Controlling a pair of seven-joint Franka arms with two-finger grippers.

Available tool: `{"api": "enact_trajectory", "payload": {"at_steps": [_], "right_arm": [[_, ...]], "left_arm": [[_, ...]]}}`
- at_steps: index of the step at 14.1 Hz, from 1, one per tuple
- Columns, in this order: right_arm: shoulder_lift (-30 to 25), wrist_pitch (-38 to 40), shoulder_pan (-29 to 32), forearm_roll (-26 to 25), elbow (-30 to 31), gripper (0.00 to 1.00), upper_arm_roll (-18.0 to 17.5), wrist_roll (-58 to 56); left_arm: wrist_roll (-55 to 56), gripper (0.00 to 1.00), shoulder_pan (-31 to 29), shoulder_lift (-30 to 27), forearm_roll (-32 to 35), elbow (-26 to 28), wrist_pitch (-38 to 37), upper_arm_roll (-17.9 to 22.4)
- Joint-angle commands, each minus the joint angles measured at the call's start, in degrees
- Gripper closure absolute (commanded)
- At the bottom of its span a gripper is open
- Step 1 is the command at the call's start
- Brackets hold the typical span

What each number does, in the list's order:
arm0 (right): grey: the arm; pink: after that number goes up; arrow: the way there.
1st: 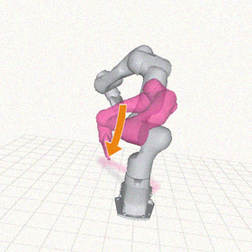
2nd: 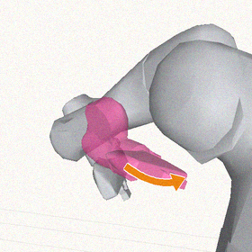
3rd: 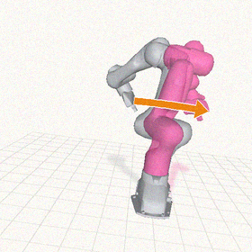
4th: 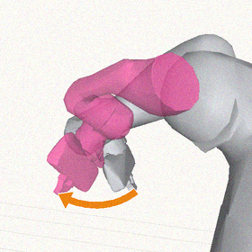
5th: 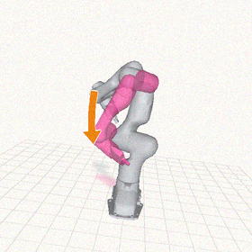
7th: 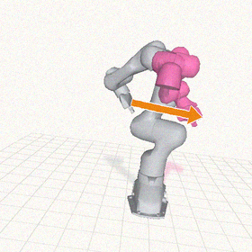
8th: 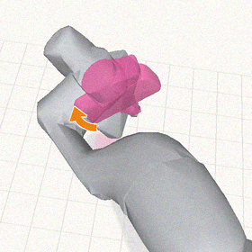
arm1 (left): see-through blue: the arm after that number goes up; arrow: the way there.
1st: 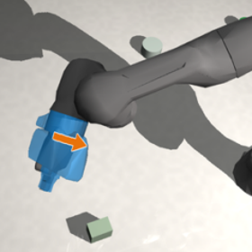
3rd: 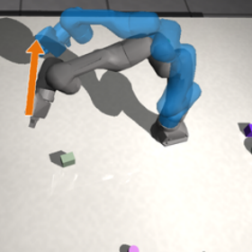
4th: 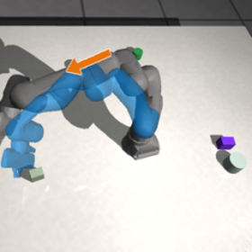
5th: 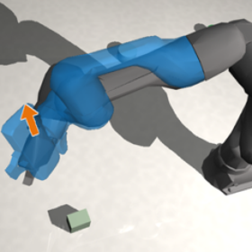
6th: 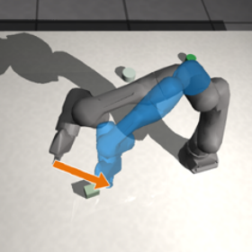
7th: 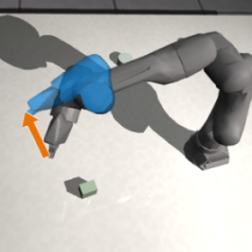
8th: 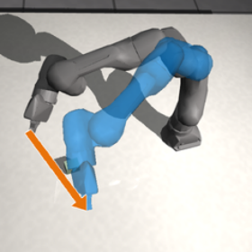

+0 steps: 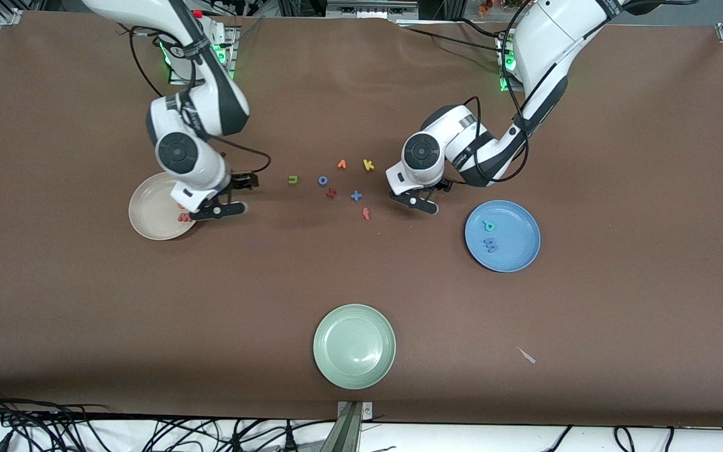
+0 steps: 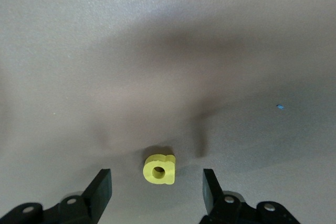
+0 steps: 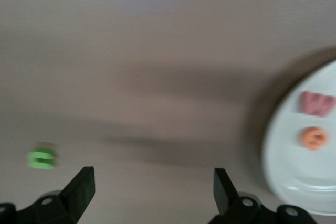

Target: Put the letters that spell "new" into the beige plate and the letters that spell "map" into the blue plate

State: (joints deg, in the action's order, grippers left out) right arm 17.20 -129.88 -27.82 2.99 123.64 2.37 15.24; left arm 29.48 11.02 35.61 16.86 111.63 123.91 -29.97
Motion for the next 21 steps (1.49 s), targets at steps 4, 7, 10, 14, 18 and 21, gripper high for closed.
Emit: {"api": "enact_trajectory", "payload": {"at_steps": [4, 7, 10, 14, 18, 21], "right_arm": [[2.8, -9.9, -0.1, 0.9, 0.8, 0.00, -8.1, 10.8], [5.8, -14.4, -1.4, 0.9, 1.1, 0.00, -8.5, 13.0], [7.0, -15.2, -2.3, 0.9, 1.6, 0.00, -8.6, 13.9], [7.2, -14.7, -2.4, 0.9, 2.0, 0.06, -8.8, 17.9], [7.0, -14.7, -2.5, 0.9, 3.0, 0.17, -9.8, 18.8], [6.8, -14.7, -2.6, 0.8, 3.7, 0.29, -9.9, 18.7]], "left_arm": [[1.2, 0.63, -0.3, -0.9, 1.9, 1.9, 2.2, -0.1], [1.2, 0.63, -0.3, -0.8, 1.9, 1.8, 2.5, -0.1], [1.2, 0.69, -0.2, -0.4, 1.9, 1.9, 3.0, -0.1], [1.1, 0.81, -0.7, 0.3, 2.8, 1.9, 3.5, -0.1], [0.1, 0.95, -1.4, -2.8, 2.7, -0.2, -3.5, -0.2], [-4.1, 0.94, -2.1, -8.9, 2.7, -0.5, -10.4, -0.1]]}}
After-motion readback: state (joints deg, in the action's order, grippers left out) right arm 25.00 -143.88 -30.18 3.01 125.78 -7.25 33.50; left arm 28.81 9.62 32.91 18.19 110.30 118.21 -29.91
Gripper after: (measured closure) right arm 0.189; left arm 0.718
